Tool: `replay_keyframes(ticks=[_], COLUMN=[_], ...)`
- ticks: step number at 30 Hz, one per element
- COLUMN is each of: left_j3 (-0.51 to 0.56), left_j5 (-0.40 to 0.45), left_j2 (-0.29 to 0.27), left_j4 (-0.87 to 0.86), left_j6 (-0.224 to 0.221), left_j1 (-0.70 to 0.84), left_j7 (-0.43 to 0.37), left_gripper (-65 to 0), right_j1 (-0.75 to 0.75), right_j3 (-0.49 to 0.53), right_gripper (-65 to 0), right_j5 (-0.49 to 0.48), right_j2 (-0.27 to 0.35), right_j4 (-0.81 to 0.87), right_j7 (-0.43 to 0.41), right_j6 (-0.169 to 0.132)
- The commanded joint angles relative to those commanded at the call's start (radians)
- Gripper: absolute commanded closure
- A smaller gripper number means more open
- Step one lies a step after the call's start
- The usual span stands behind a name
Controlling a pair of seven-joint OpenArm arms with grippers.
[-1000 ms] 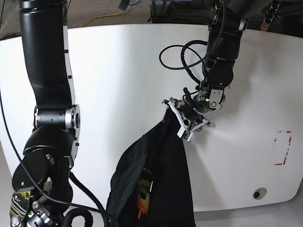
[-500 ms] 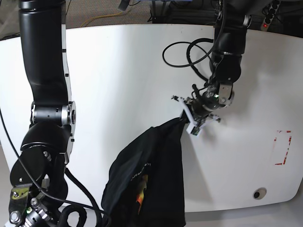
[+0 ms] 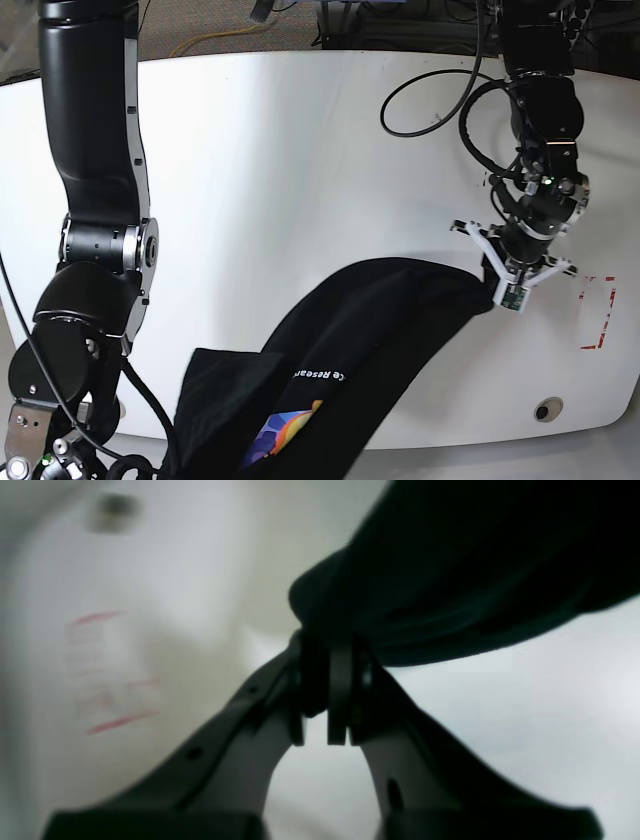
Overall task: Fold the T-shirt properly
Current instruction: 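Hold the shirt with both grippers and stretch it across the table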
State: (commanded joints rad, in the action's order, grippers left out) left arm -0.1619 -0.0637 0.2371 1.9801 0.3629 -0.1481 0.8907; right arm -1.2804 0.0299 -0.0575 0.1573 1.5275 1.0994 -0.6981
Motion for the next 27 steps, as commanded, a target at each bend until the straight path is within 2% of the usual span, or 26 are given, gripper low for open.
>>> replay_keyframes(ticks=[4, 8, 12, 15, 20, 24, 27], left_j3=[-0.069, -0.146, -0.149, -0.149, -0.150, -0.157, -0.204], left_j5=[-0.003, 0.002, 0.003, 0.005, 0.006, 0.003, 0.000], left_j2=[0.057, 0.100, 0.152, 0.160, 0.161, 0.161, 0.155], left_j4=[0.032, 0.029, 0.029, 0.029, 0.028, 0.028, 0.028], left_j6=[0.008, 0.086, 0.130, 0.150, 0.152, 0.152, 0.169], left_j1=[-0.110, -0.269, -0.404, -0.473, -0.471, -0.368, -0.259], left_j7=[0.084, 0.155, 0.172, 0.172, 0.172, 0.172, 0.172], left_gripper=[0.0, 0.0, -0.1, -0.1, -0.3, -0.3, -0.1], right_j1=[-0.025, -0.025, -0.025, -0.025, -0.025, -0.020, 0.092], right_j3=[0.000, 0.000, 0.000, 0.000, -0.035, -0.101, -0.144], right_gripper=[0.0, 0.0, 0.0, 0.0, 0.0, 0.0, 0.0], right_j5=[0.014, 0.023, 0.023, 0.023, 0.025, 0.025, 0.014], right_j2=[-0.002, -0.008, -0.008, -0.005, 0.000, 0.012, 0.034], right_j4=[-0.008, -0.009, -0.009, -0.009, -0.006, -0.005, 0.002], right_j7=[-0.002, 0.000, 0.000, 0.002, 0.006, 0.006, 0.006], right_j6=[0.000, 0.000, 0.000, 0.000, 0.000, 0.000, 0.000])
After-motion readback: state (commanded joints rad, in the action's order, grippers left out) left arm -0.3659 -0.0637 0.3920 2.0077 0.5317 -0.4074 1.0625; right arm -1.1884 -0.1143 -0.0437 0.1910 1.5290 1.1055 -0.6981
